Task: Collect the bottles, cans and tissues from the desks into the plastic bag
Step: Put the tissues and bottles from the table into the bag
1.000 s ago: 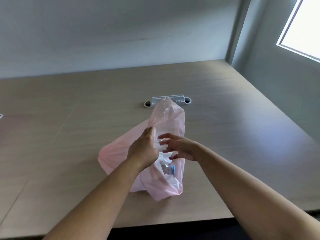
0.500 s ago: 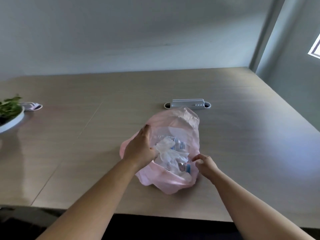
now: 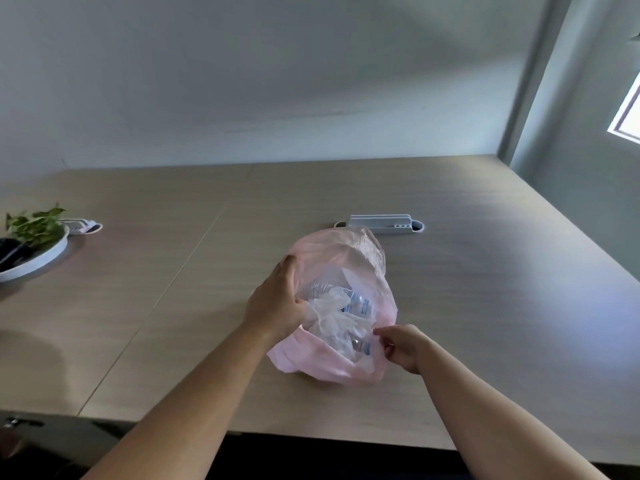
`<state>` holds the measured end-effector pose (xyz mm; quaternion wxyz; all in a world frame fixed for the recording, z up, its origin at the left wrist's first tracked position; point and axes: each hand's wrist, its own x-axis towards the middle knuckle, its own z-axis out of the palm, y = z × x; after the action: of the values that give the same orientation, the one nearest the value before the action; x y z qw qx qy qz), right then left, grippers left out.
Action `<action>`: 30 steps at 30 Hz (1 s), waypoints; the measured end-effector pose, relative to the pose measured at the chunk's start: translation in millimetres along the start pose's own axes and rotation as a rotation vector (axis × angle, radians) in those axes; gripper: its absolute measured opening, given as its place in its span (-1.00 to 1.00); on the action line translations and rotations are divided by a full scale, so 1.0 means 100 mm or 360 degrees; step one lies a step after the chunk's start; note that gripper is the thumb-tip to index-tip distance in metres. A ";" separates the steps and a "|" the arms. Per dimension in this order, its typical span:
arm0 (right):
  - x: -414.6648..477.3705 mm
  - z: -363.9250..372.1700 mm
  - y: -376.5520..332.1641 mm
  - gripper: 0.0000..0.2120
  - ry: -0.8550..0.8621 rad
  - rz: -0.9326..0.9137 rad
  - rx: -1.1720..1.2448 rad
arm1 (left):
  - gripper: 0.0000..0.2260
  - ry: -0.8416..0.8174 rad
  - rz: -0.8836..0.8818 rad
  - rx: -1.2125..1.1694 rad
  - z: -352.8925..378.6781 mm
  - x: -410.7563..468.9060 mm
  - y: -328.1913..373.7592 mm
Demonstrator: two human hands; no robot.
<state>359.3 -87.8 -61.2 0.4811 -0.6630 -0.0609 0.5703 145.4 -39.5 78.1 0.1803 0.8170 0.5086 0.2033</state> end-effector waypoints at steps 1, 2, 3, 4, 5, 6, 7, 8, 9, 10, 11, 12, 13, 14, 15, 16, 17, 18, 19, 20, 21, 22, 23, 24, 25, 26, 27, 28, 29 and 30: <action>-0.01 0.00 -0.02 -0.98 0.0012 -0.0013 0.0048 | -0.60 0.0006 0.0008 0.0036 -0.01 0.00 -0.01; -0.03 0.00 -0.08 -0.98 0.0056 -0.0067 0.0082 | -0.59 0.0003 0.0008 0.0072 -0.02 0.00 -0.01; -0.05 -0.01 -0.17 -0.94 0.0113 -0.0145 0.0111 | -0.57 -0.0001 0.0003 0.0096 -0.05 0.00 -0.03; -0.09 -0.04 -0.30 -0.91 0.0179 -0.0242 0.0132 | -0.54 0.0003 -0.0005 0.0108 -0.07 0.02 -0.04; -0.16 -0.06 -0.45 -0.89 0.0246 -0.0352 0.0145 | -0.49 0.0015 -0.0011 0.0113 -0.11 0.04 -0.06; -0.23 -0.09 -0.59 -0.89 0.0304 -0.0479 0.0115 | -0.43 0.0027 -0.0018 0.0131 -0.13 0.07 -0.09; -0.31 -0.13 -0.76 -0.90 0.0349 -0.0625 0.0048 | -0.37 0.0037 -0.0021 0.0160 -0.16 0.11 -0.10; -0.39 -0.16 -0.90 -0.91 0.0397 -0.0774 -0.0058 | -0.33 0.0031 -0.0035 0.0194 -0.18 0.15 -0.12; -0.49 -0.20 -1.05 -0.90 0.0454 -0.0927 -0.0187 | -0.30 0.0029 -0.0044 0.0218 -0.20 0.19 -0.11; -0.59 -0.22 -1.19 -0.83 0.0513 -0.1056 -0.0321 | -0.26 0.0018 -0.0060 0.0227 -0.20 0.23 -0.10; -0.70 -0.23 -1.32 -0.74 0.0569 -0.1161 -0.0430 | -0.24 -0.0001 -0.0086 0.0212 -0.20 0.27 -0.09; -0.82 -0.24 -1.47 -0.67 0.0606 -0.1257 -0.0512 | -0.22 -0.0022 -0.0116 0.0179 -0.19 0.31 -0.07; -0.92 -0.23 -1.60 -0.60 0.0613 -0.1331 -0.0564 | -0.22 -0.0045 -0.0153 0.0155 -0.16 0.35 -0.06; -0.99 -0.23 -1.71 -0.56 0.0600 -0.1396 -0.0585 | -0.24 -0.0071 -0.0196 0.0150 -0.14 0.38 -0.05; -1.07 -0.25 -1.81 -0.52 0.0576 -0.1457 -0.0601 | -0.25 -0.0101 -0.0225 0.0152 -0.10 0.42 -0.03; -1.12 -0.27 -1.87 -0.50 0.0542 -0.1505 -0.0627 | -0.25 -0.0136 -0.0253 0.0159 -0.07 0.45 -0.01; -1.17 -0.29 -1.91 -0.48 0.0522 -0.1536 -0.0663 | -0.24 -0.0173 -0.0278 0.0158 -0.04 0.47 -0.01; -1.22 -0.34 -1.94 -0.47 0.0523 -0.1558 -0.0699 | -0.23 -0.0212 -0.0295 0.0145 0.01 0.49 0.02; -1.26 -0.36 -1.94 -0.46 0.0521 -0.1579 -0.0701 | -0.23 -0.0249 -0.0314 0.0145 0.05 0.49 0.02; -1.29 -0.40 -1.95 -0.45 0.0537 -0.1604 -0.0672 | -0.22 -0.0288 -0.0322 0.0132 0.08 0.50 0.04; -1.31 -0.44 -1.96 -0.44 0.0562 -0.1629 -0.0629 | -0.22 -0.0320 -0.0322 0.0116 0.11 0.50 0.05; -1.32 -0.49 -1.97 -0.42 0.0597 -0.1638 -0.0580 | -0.21 -0.0346 -0.0314 0.0096 0.15 0.50 0.07; -1.33 -0.54 -1.99 -0.41 0.0625 -0.1641 -0.0541 | -0.19 -0.0358 -0.0303 0.0076 0.17 0.50 0.08; -1.33 -0.58 -2.00 -0.40 0.0643 -0.1635 -0.0529 | -0.19 -0.0366 -0.0294 0.0059 0.19 0.50 0.10; -1.33 -0.62 -1.99 -0.39 0.0657 -0.1628 -0.0559 | -0.19 -0.0368 -0.0280 0.0037 0.20 0.51 0.13; -1.33 -0.64 -1.98 -0.39 0.0676 -0.1623 -0.0617 | -0.19 -0.0364 -0.0267 0.0012 0.21 0.52 0.15; -1.33 -0.67 -1.95 -0.40 0.0705 -0.1618 -0.0677 | -0.18 -0.0363 -0.0259 -0.0021 0.21 0.53 0.19; -1.33 -0.70 -1.91 -0.41 0.0726 -0.1615 -0.0719 | -0.17 -0.0362 -0.0265 -0.0064 0.21 0.54 0.24; -1.32 -0.72 -1.87 -0.42 0.0748 -0.1608 -0.0739 | -0.15 -0.0363 -0.0276 -0.0114 0.20 0.55 0.28; -1.33 -0.74 -1.85 -0.42 0.0776 -0.1604 -0.0732 | -0.15 -0.0356 -0.0277 -0.0154 0.19 0.56 0.34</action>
<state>461.1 -115.3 153.9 0.5364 -0.7512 -0.3771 0.0761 203.7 -4.6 87.2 0.2920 0.7776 0.5439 0.1190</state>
